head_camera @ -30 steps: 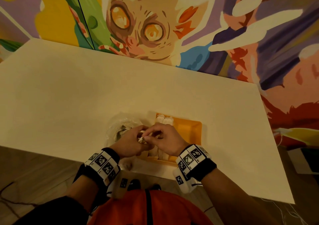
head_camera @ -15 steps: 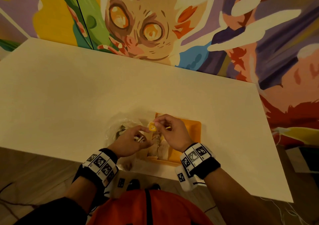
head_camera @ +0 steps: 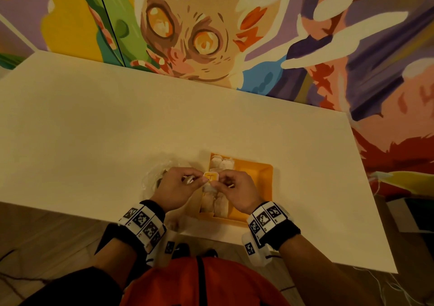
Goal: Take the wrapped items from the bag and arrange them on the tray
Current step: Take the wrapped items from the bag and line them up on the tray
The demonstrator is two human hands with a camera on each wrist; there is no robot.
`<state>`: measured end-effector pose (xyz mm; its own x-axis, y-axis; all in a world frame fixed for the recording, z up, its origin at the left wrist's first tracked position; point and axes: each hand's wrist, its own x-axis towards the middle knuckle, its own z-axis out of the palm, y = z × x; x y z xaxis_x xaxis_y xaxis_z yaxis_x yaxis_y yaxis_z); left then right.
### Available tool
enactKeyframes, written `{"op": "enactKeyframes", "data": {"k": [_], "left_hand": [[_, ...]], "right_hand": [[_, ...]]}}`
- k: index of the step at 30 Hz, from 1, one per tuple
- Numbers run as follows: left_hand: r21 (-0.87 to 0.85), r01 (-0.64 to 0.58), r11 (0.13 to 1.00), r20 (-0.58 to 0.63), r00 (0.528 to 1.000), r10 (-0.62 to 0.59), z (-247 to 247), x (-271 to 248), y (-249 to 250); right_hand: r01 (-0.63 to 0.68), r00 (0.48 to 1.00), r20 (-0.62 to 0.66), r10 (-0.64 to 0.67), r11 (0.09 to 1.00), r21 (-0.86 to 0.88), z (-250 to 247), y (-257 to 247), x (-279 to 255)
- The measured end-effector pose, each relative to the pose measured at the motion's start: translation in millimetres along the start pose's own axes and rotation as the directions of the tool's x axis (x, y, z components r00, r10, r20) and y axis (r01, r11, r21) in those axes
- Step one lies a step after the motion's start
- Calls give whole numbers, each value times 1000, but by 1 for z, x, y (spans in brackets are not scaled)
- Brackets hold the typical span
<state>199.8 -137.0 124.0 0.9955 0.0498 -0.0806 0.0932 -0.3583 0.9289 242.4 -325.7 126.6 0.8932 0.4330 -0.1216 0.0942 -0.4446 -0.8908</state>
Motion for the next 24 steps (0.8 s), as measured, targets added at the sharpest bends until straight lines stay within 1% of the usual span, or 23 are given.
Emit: {"op": "enactKeyframes", "data": {"k": [2,5,8,11,14,17,21,24], "left_hand": [[30,20,999,-7,1000,-19,3,-1,-2],[160,105,982,3,994,-107,7,0,-5],[294,207,933,25,974,-224,9,-1,-10],[382,253,889,75,950,-302,11,-1,-8],[437,267,859,118,930,-349,15,0,-3],[494,260,830,132,921,-368,17,3,0],[495,272,825,144,911,-386,18,4,2],[477,287,831,136,910,-392,18,5,1]], "right_hand": [[-47,999,5,48,998,-36,-2,4,-2],[-133,990,29,138,981,-141,-9,12,-4],[-252,951,103,291,925,-285,-14,22,-7],[-327,905,137,403,864,-383,-11,30,-11],[-332,888,151,435,833,-443,-4,33,-15],[-320,897,142,418,837,-444,2,36,-17],[-306,902,136,409,831,-464,6,37,-18],[-333,901,92,424,812,-478,5,36,-15]]}}
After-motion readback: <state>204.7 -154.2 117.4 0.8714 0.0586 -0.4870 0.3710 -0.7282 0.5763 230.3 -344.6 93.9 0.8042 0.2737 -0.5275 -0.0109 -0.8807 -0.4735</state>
